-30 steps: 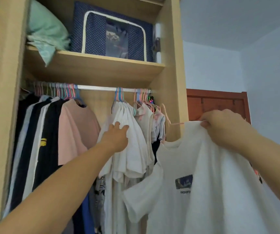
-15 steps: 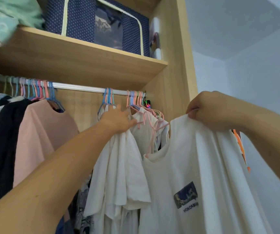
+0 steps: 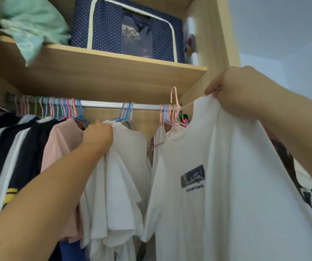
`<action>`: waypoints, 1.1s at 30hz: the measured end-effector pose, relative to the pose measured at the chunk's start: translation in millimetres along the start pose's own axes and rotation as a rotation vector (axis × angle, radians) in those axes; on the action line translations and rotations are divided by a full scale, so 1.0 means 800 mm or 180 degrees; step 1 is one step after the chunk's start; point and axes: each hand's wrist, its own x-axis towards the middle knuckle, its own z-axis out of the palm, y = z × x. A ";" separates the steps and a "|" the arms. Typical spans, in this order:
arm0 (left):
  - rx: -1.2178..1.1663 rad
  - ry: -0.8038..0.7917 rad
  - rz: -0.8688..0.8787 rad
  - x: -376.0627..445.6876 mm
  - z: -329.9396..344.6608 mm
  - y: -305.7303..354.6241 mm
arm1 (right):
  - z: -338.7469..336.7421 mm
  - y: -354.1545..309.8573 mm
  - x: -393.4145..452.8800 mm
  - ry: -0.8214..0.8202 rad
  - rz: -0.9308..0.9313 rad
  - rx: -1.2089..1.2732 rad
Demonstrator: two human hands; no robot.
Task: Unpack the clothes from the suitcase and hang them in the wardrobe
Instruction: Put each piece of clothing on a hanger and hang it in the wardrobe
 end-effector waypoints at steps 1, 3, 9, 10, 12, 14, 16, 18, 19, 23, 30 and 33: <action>0.0043 -0.0024 -0.0029 0.001 0.001 -0.009 | 0.007 -0.004 0.003 0.0044 0.0017 0.0015; 0.0245 -0.0040 0.0123 -0.002 0.005 -0.024 | 0.028 -0.011 0.004 0.0034 0.0005 0.0003; 0.0616 0.0641 0.0285 -0.012 0.006 0.000 | 0.092 -0.010 -0.010 -0.0141 0.0218 0.0149; 0.0757 0.0685 0.0335 -0.012 0.001 0.010 | 0.097 -0.007 -0.012 -0.0127 0.0279 0.0166; 0.1049 0.0828 0.0648 -0.011 -0.006 0.028 | 0.099 -0.001 -0.014 -0.0076 0.0332 0.0196; 0.1132 0.0762 0.0895 -0.014 -0.011 0.047 | 0.089 0.008 -0.014 -0.0084 0.0292 0.0185; 0.1042 0.0471 0.0875 -0.015 -0.016 0.067 | 0.074 0.020 -0.016 -0.0169 0.0260 0.0162; 0.0667 -0.0005 0.0775 -0.012 -0.029 0.093 | 0.060 0.035 -0.025 -0.0339 0.0286 0.0220; 0.0379 -0.0258 0.0778 -0.008 -0.036 0.109 | 0.055 0.044 -0.032 -0.0456 0.0304 0.0255; -0.0840 -0.0948 0.0765 0.000 -0.059 0.186 | 0.047 0.087 -0.063 -0.0831 0.0405 0.0241; -0.2128 -0.1252 0.0868 -0.008 -0.038 0.277 | -0.024 0.142 -0.093 -0.1397 0.0317 0.0267; -0.0571 -0.0880 0.1066 -0.026 -0.016 0.237 | -0.035 0.147 -0.101 -0.1543 0.0096 0.0358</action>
